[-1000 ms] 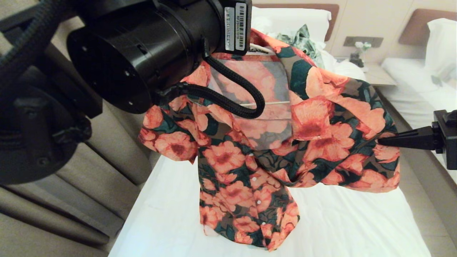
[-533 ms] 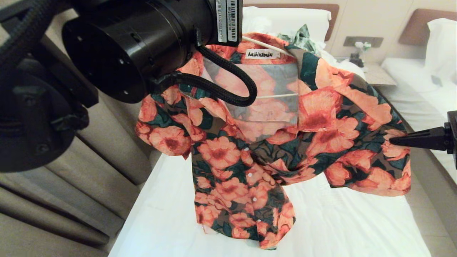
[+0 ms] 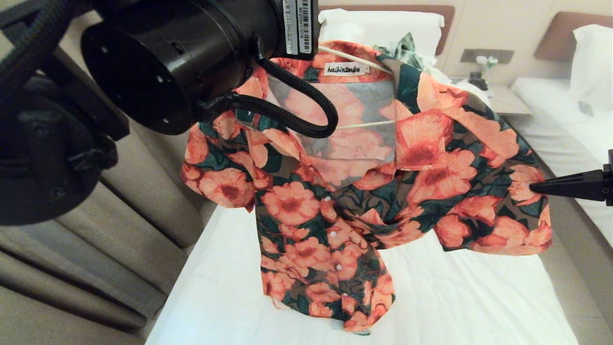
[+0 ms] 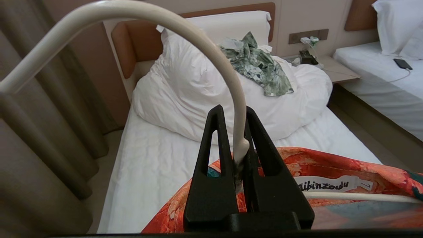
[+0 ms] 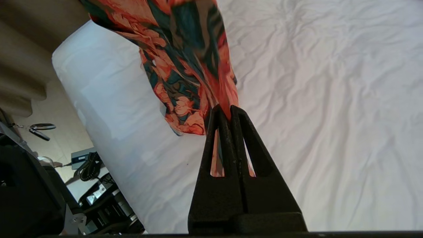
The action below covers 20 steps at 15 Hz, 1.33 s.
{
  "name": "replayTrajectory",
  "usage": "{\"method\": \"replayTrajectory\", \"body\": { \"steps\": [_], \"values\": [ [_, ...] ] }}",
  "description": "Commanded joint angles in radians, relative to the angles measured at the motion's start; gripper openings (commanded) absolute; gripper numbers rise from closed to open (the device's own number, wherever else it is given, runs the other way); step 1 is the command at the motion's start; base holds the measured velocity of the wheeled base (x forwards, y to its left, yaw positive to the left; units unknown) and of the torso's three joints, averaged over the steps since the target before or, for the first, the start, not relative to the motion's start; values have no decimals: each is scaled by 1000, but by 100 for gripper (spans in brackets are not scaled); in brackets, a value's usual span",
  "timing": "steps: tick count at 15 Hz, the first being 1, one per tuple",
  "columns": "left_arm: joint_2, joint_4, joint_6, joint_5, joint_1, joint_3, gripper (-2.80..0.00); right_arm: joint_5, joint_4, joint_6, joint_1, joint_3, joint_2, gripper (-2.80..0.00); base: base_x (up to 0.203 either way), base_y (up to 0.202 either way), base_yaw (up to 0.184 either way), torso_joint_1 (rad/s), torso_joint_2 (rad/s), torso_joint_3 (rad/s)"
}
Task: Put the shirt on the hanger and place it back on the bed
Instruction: Take the clothes hanger out of the clothes
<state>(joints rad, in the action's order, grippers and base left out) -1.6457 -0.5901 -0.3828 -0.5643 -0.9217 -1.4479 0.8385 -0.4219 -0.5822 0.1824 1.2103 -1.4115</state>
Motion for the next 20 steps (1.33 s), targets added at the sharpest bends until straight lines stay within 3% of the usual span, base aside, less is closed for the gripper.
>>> {"method": "replayTrajectory", "body": {
  "steps": [1,8,15,17,20],
  "values": [
    [1,-2,-2,-3,3,-9,-280,5,-7,-27,18,-1,-1,-280,0,0,0,0,0,0],
    [-20,4,-4,-3,1,-69,-280,5,-6,-96,35,-58,8,-280,0,0,0,0,0,0],
    [-28,3,-25,0,-3,-66,-280,14,-7,-91,40,-43,27,-280,0,0,0,0,0,0],
    [-28,4,-27,-1,-5,-43,-280,21,-7,-90,74,-40,46,-280,0,0,0,0,0,0],
    [-45,6,-27,-2,-2,-12,-280,148,-5,-49,156,32,53,-280,0,0,0,0,0,0]
  ]
}}
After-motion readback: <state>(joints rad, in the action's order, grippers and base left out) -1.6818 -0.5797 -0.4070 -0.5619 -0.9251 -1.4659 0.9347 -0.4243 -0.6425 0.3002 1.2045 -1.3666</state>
